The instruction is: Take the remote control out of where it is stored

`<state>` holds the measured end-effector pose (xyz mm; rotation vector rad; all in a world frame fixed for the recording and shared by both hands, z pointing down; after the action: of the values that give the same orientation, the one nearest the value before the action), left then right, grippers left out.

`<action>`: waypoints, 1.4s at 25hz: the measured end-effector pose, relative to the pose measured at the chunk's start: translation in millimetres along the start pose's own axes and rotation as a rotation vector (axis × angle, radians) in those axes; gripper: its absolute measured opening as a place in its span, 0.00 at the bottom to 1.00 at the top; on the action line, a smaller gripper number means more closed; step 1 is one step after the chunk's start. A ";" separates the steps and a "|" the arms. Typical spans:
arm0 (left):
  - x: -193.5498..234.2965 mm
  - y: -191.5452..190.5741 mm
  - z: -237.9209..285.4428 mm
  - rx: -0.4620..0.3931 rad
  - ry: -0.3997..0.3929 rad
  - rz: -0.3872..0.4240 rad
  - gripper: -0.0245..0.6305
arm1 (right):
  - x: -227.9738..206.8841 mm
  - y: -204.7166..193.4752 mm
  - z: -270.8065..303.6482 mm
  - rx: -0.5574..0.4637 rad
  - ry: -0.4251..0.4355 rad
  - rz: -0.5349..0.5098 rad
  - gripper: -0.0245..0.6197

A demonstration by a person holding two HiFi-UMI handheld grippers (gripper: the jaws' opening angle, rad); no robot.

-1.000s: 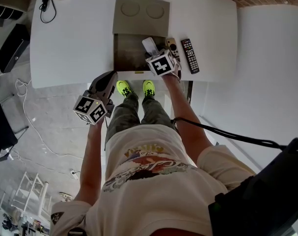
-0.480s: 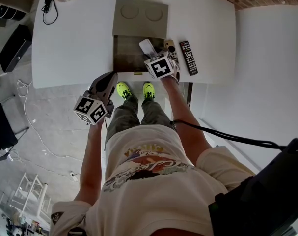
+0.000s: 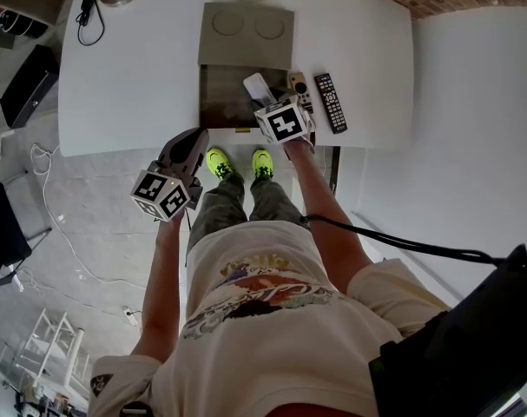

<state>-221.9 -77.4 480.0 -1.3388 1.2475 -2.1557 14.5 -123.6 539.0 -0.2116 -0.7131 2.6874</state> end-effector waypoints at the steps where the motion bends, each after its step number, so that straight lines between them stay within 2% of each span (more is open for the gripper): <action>1: -0.8 0.9 -0.2 -0.002 -0.001 0.003 0.05 | 0.3 0.1 -1.3 -0.002 0.000 0.002 0.39; 35: -39.0 20.8 20.7 -0.019 -0.026 0.096 0.05 | -7.8 10.2 -48.9 -0.158 0.005 0.035 0.38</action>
<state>-188.1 -74.8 444.9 -1.2832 1.2976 -2.0596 30.0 -112.7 492.1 -0.2731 -0.9292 2.6630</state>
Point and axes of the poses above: the fingertips, and each gripper's own axes: z forward along the fingers, x to its left, y out of its top, the point moved 8 cm from there along -z, backward along the fingers, and after that the axes turned 2 degrees about -x, right-handed, at the moved point
